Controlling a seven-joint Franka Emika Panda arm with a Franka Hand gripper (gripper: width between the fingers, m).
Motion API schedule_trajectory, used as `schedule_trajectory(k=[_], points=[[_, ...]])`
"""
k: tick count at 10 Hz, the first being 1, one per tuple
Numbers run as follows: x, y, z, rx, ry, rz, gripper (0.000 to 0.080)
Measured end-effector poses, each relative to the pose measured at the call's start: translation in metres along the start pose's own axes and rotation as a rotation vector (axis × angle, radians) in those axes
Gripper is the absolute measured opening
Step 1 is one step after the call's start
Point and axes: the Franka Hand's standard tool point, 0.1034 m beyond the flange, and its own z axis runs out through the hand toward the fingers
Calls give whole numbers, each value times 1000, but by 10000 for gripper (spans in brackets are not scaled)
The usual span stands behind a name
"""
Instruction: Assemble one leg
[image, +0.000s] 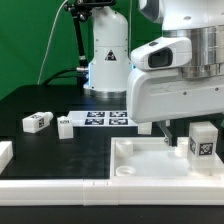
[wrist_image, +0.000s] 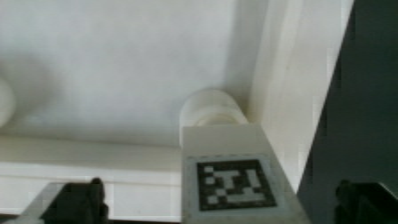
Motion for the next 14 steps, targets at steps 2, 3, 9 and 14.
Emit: schedule_trajectory(k=[2, 3, 9, 14], points=[[1, 4, 0, 0, -1, -17, 649], [0, 7, 1, 1, -19, -33, 623], [0, 7, 1, 1, -24, -18, 292], [-6, -2, 2, 20, -7, 509, 292]])
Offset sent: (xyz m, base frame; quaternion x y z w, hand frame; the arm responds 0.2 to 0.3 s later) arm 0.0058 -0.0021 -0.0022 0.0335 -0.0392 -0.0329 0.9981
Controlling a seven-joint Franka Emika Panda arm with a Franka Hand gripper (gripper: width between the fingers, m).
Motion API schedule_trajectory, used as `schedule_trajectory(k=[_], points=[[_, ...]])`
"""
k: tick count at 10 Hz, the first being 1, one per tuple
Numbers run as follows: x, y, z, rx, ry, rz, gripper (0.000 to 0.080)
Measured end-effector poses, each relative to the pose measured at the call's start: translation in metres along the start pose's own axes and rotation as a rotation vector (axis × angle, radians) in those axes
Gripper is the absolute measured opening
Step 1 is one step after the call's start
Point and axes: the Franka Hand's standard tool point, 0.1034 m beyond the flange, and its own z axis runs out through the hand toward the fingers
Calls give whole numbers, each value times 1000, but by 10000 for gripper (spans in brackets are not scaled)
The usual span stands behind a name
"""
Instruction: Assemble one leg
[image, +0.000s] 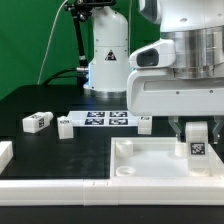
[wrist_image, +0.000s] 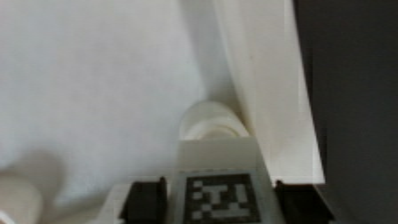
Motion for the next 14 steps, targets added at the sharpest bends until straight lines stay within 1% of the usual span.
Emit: schedule_trajectory(k=[2, 4, 5, 6, 9, 10, 11, 12, 13, 14], points=[[-5, -5, 2, 12, -12, 238, 292], [-7, -9, 3, 37, -17, 472, 292], [-8, -12, 3, 44, -17, 599, 292], [-10, -15, 3, 43, -19, 692, 292], [-12, -19, 4, 56, -41, 866, 293], [-12, -19, 4, 57, -40, 821, 293], [-12, -19, 5, 57, -40, 796, 484], [-13, -19, 5, 56, -40, 795, 612], [-10, -16, 5, 53, -37, 656, 638], [-9, -15, 6, 52, -35, 504, 638]])
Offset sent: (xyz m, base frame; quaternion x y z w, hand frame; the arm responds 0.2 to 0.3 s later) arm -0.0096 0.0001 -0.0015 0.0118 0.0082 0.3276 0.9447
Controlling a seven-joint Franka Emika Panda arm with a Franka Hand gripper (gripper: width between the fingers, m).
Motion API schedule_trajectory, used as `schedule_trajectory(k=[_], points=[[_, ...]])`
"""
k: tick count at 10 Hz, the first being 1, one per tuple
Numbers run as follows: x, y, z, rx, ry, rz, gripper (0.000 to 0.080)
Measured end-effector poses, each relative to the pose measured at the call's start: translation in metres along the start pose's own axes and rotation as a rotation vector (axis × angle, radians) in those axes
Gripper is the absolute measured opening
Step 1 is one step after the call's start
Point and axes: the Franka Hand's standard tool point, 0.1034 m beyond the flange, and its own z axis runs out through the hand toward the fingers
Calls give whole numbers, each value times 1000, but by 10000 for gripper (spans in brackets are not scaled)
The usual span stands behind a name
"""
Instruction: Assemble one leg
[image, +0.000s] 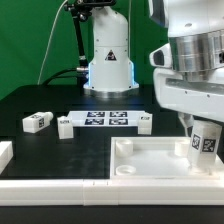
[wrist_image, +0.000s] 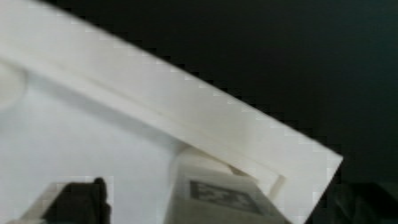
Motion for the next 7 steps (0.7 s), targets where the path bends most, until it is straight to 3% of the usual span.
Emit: schedule_trajectory(k=[1, 3, 6, 7], points=[[-2, 0, 0, -12, -11, -119, 647], [-3, 3, -1, -63, -28, -374, 649], [2, 7, -5, -101, -3, -727, 649], [6, 9, -5, -99, 5, -836, 649]])
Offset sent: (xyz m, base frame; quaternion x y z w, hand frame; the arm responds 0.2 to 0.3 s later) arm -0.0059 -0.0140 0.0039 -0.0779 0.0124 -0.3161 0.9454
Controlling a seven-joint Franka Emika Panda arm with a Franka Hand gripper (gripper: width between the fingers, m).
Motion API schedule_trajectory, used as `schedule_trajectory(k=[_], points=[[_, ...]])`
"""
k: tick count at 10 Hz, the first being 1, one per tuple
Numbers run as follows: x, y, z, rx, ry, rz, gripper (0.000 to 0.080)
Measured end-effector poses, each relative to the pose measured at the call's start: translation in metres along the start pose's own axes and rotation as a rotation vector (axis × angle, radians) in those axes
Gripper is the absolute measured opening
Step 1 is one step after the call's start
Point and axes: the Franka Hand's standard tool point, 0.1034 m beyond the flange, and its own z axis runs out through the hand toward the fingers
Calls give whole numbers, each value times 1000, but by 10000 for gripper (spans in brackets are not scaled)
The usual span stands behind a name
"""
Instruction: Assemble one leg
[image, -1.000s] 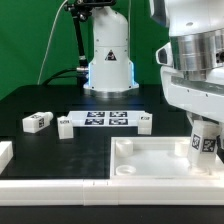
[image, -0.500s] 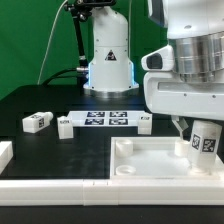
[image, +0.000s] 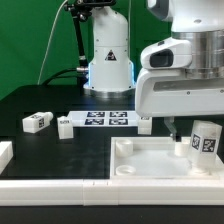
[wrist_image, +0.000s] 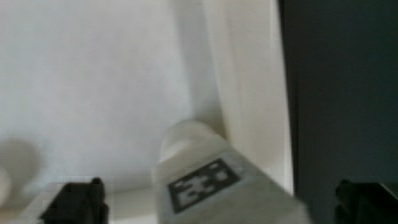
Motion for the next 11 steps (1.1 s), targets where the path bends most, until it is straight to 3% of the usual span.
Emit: schedule_trajectory(k=[5, 6, 7, 9, 11], points=[[6, -3, -4, 6, 48, -152, 649], [6, -3, -4, 6, 48, -152, 528], [6, -3, -4, 6, 48, -152, 528], [7, -1, -4, 3, 49, -151, 294], [7, 0, -3, 3, 48, -150, 294]])
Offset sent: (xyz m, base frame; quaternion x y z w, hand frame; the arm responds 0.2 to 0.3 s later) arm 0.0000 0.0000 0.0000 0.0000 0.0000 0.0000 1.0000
